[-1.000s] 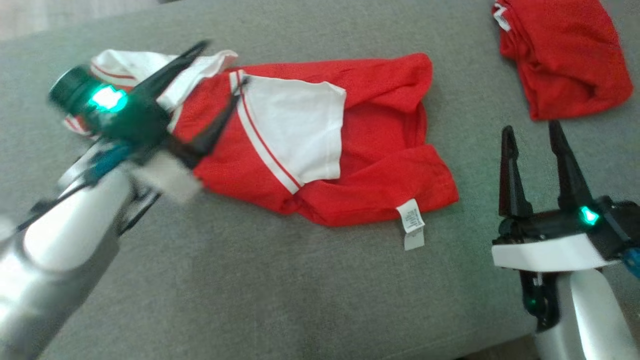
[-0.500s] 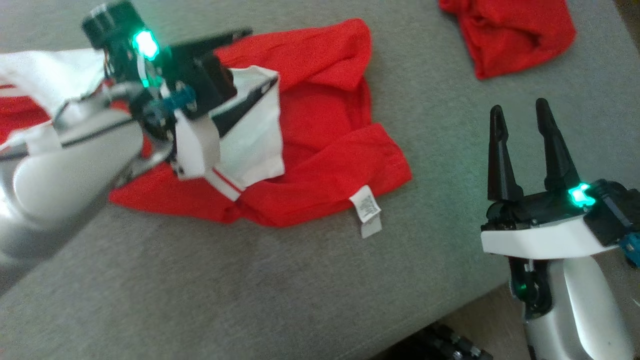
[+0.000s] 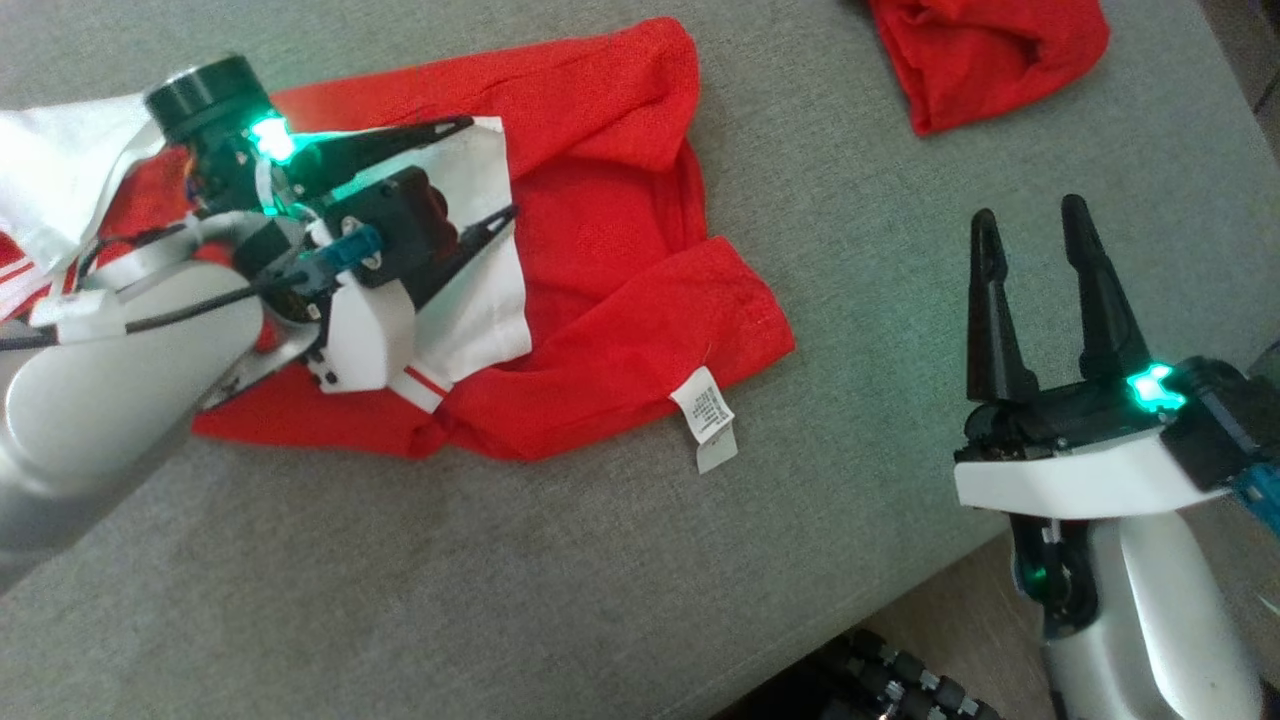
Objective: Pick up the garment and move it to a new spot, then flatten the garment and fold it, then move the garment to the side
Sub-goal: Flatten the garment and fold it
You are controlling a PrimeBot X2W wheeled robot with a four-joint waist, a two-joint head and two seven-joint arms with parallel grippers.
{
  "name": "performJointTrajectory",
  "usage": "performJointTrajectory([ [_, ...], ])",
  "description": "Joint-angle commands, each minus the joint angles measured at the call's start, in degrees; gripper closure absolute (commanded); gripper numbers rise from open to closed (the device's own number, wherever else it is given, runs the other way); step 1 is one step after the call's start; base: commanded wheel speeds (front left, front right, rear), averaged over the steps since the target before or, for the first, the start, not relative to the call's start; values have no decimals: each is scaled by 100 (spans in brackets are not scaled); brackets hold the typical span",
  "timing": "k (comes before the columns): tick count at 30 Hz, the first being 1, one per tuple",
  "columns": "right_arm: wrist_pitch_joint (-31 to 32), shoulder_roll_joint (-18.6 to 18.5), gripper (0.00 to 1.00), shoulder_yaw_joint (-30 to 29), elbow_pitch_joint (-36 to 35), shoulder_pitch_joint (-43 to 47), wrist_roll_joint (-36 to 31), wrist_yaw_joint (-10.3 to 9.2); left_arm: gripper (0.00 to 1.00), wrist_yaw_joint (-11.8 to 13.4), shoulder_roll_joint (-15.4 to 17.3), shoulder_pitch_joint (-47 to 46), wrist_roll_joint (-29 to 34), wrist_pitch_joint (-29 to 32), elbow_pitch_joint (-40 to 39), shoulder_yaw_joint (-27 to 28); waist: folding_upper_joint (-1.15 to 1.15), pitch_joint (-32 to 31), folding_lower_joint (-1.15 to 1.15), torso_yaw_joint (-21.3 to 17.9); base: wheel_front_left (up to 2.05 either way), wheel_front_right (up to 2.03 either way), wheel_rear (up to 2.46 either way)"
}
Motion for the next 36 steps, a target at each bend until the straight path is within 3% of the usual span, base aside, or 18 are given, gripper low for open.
performJointTrajectory([
  [1,-13,-28,0,105,-190,-60,52,-5,0,11,143,-286,45,-42,-85,274,0,1,0,3,0,0,0],
  [19,-13,-28,0,255,-132,-43,72,-5,0,11,7,-390,224,-99,295,274,0,100,0,-159,0,0,0],
  [20,-13,-28,0,256,-125,-40,72,-5,21,11,9,-361,223,-63,279,274,0,94,0,-161,0,0,0],
  [21,-13,-28,0,254,-119,-40,73,-5,50,11,12,-341,216,-40,252,274,0,89,0,-160,0,0,0],
  [22,-13,-28,0,251,-115,-44,75,-5,62,11,13,-319,205,-34,209,274,0,84,0,-156,0,0,0],
  [23,-13,-28,0,248,-111,-47,74,-5,86,11,17,-303,200,-34,161,274,0,79,0,-150,0,0,0],
  [24,-13,-28,0,246,-108,-49,68,-5,100,11,20,-299,192,-33,126,274,0,76,0,-138,0,0,0],
  [30,-13,-28,0,246,-93,-56,-11,-5,100,11,-8,-386,224,-285,-9,273,0,18,0,16,0,0,0],
  [36,-13,-28,0,200,130,87,-121,-5,100,11,193,-819,-52,-1408,-6,333,0,-272,0,410,0,0,0],
])
